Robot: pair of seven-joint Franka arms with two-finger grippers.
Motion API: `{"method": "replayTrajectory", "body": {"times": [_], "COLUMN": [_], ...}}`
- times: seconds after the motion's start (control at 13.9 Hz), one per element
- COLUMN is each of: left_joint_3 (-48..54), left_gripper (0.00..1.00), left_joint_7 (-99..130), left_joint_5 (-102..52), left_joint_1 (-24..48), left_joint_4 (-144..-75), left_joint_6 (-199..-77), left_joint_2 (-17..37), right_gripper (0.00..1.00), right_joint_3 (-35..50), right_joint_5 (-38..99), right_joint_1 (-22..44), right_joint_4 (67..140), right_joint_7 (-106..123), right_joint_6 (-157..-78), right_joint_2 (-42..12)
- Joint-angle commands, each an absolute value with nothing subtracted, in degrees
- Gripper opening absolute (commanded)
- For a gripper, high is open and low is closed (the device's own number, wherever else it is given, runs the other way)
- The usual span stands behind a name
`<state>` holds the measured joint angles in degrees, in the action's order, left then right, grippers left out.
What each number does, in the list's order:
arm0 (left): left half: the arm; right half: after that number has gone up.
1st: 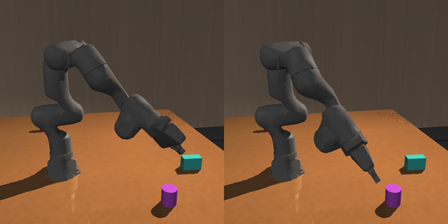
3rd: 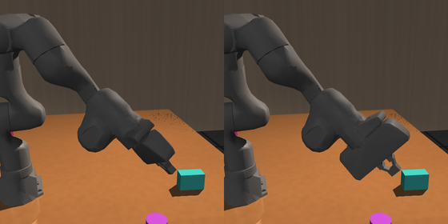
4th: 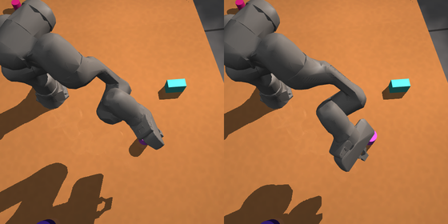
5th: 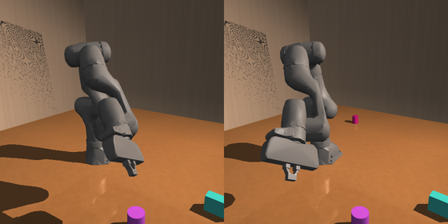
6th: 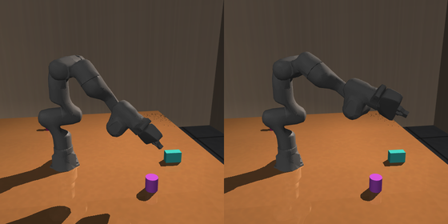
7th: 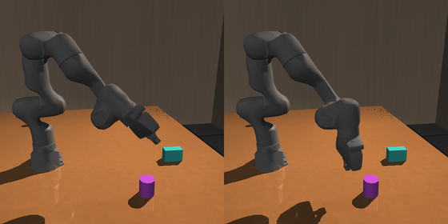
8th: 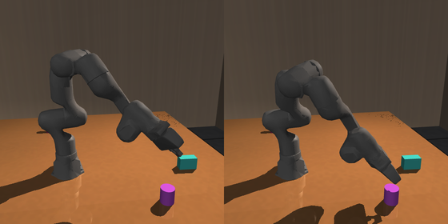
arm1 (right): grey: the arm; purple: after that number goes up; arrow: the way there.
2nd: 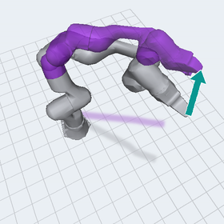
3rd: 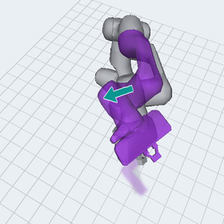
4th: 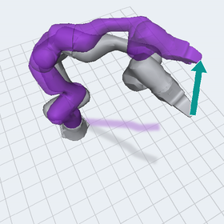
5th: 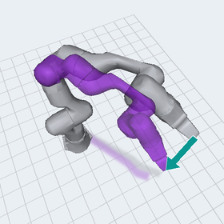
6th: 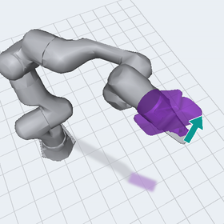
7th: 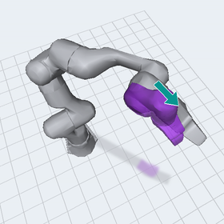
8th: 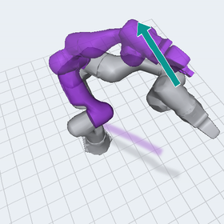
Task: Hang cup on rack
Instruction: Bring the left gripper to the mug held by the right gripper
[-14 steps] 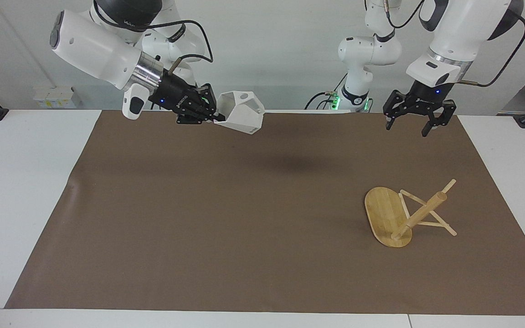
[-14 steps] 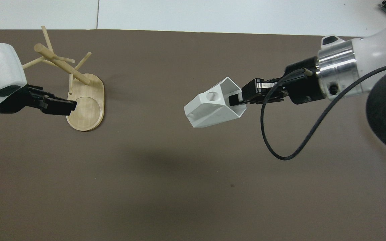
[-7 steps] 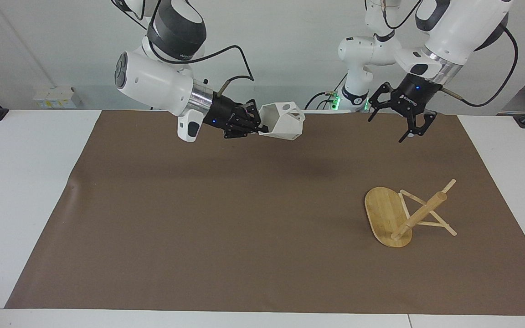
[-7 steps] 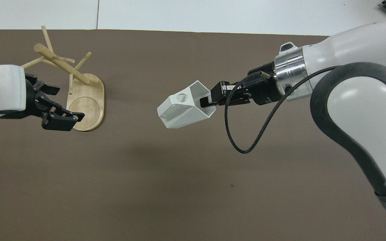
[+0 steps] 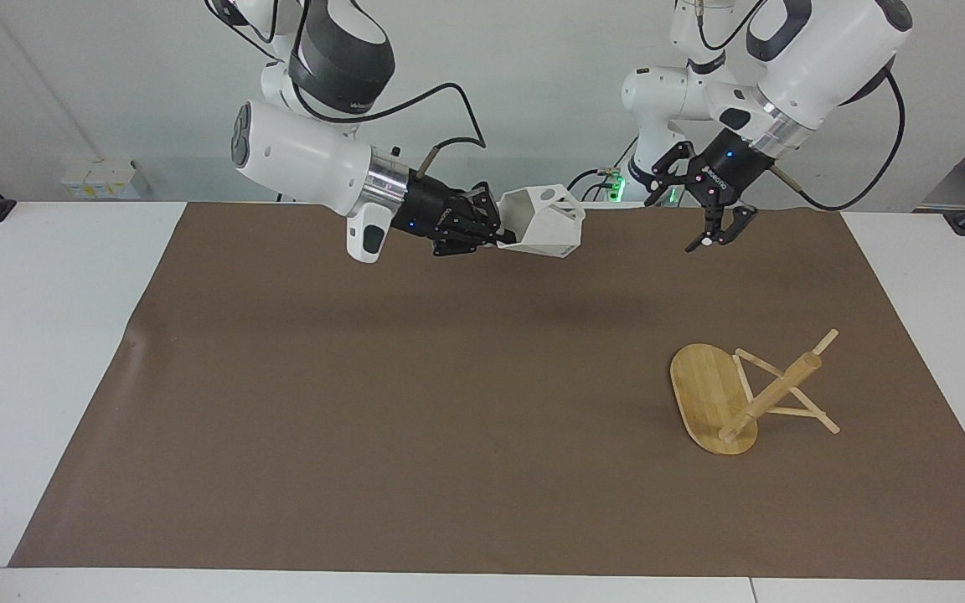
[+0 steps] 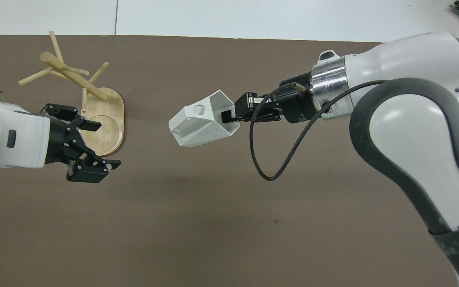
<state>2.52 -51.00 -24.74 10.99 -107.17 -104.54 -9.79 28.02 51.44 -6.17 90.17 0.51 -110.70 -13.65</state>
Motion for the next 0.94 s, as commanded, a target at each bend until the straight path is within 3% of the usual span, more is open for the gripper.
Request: {"method": "replayTrajectory", "body": {"times": [0.0, 0.86], "left_joint_3": [1.9, 1.8], "left_gripper": [1.0, 1.0], "left_joint_7": [-53.2, -60.1], "left_joint_5": [-27.1, -31.9], "left_joint_1": [14.3, 19.1], "left_joint_4": [-110.2, -107.7], "left_joint_6": [-106.7, -107.7], "left_joint_2": [-11.1, -6.3], "right_gripper": [0.0, 0.0], "right_joint_3": [28.9, 30.7], "right_joint_5": [52.7, 52.4], "right_joint_1": [-5.8, -4.9], "right_joint_4": [90.7, 91.8], "right_joint_7": [-0.5, -3.3], "right_joint_6": [-111.9, -115.2], "right_joint_2": [-14.1, -14.1]}}
